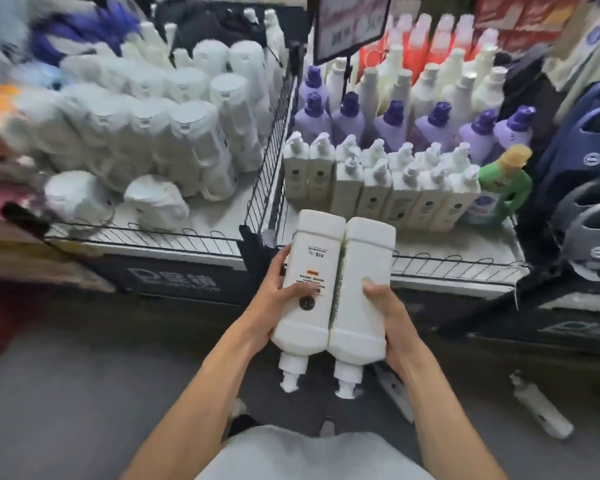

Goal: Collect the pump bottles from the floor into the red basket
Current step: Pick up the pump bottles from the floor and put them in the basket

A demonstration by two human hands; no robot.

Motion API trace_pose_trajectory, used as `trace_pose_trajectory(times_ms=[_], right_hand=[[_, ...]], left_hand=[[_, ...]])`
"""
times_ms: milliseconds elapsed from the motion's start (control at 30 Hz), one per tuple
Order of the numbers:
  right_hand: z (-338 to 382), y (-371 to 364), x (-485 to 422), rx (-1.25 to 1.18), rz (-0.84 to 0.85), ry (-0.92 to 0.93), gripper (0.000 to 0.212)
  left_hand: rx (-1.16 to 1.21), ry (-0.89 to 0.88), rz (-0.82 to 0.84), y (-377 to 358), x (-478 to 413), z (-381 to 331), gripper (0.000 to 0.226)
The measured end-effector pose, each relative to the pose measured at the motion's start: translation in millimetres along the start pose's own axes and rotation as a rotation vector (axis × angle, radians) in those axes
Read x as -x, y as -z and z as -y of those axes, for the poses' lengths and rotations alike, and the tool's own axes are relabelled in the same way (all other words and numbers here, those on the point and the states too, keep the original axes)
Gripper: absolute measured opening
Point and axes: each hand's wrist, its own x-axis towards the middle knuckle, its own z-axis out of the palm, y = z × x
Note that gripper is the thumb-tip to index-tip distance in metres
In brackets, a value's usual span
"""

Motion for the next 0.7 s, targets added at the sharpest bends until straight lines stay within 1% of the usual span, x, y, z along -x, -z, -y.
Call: trace_pose_trajectory(times_ms=[167, 300, 400, 500, 700], right_hand=[[-20, -84, -35, 0.104, 0.148, -0.080, 0.056], [-49, -150, -61, 0.139, 0.258, -0.143, 0.056], [-69, -203, -75, 0.205, 0.355, -0.168, 0.060], [-96, -250, -89, 0.241, 0.366, -0.197, 0.064], [-140, -347, -112, 0.342, 0.471, -0.300, 0.059]], left_hand=[[0.105, -0.072, -0.137, 81, 30, -21, 0.091], [0.177, -0.109, -0.244, 149, 53, -33, 0.100], [0.213, -0.143, -0.316, 194, 73, -40, 0.093], [0.264, -0.154, -0.394, 242, 94, -47, 0.087], [0.360, -0.208, -0.589, 326, 134, -54, 0.096]])
